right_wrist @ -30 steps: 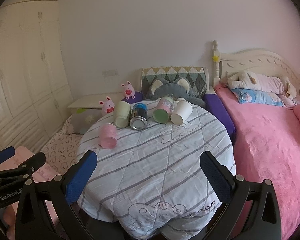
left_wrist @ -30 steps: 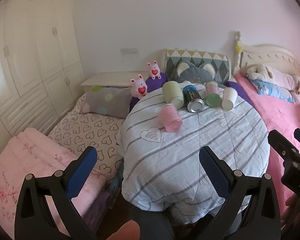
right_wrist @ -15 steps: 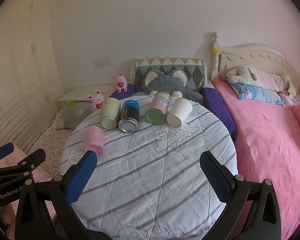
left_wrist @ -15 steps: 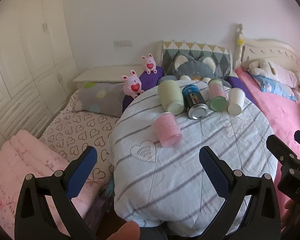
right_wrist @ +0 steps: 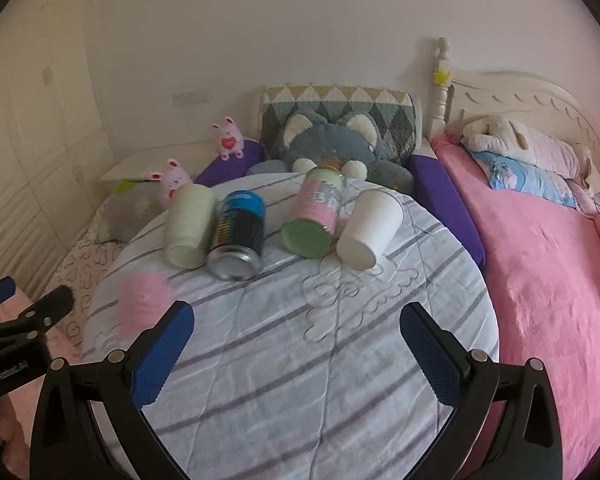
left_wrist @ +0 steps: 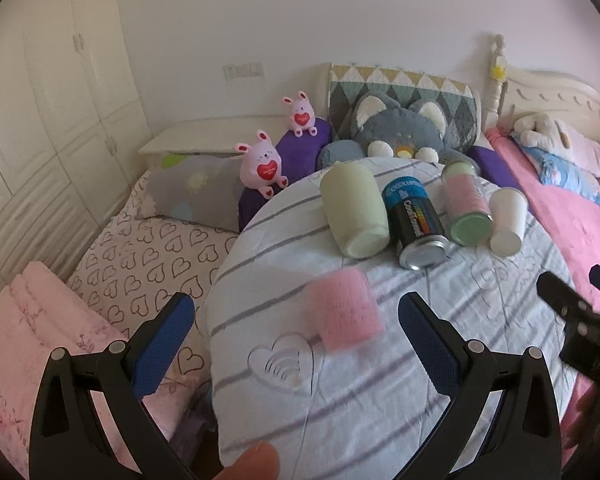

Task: Flip cup upright
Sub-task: 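Reach the right gripper to the white paper cup and close on it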

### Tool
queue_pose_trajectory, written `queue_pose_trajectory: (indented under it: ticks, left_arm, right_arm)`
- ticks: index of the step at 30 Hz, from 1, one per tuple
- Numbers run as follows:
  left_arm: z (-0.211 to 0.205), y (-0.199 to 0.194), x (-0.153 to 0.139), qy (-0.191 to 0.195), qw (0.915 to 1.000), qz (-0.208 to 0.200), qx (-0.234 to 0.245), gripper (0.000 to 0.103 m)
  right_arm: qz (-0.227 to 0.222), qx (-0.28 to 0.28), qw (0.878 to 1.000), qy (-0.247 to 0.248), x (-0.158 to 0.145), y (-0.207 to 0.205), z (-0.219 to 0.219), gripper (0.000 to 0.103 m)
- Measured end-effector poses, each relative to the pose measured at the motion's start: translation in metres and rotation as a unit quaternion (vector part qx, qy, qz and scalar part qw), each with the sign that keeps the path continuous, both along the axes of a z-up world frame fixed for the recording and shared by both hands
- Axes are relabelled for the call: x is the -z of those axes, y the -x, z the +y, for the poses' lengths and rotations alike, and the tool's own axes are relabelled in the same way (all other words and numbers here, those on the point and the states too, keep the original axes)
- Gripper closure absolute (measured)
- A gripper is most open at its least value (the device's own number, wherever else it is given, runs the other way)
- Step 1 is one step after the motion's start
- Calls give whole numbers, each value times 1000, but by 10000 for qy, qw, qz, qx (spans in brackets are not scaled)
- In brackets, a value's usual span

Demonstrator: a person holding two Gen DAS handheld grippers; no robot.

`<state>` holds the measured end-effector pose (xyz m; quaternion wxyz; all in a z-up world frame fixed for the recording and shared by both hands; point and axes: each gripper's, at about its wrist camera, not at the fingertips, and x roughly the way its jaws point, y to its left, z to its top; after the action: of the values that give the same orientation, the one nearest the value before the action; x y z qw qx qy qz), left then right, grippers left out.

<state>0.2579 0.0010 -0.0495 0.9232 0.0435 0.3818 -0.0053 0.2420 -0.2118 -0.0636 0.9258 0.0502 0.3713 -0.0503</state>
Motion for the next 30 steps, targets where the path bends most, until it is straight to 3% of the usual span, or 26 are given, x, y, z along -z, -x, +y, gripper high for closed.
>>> queue_pose_trajectory:
  ticks: [10,30]
  left_arm:
    - [-8,-63,19,17,9998,192,-10,0]
    - [-67,-145,28,-263,9983,501,139,0]
  right_arm:
    - [565,727,9957,-88,28,-84,-54,0]
    - [1246,1331,9828,-280,66,-166,-101,0]
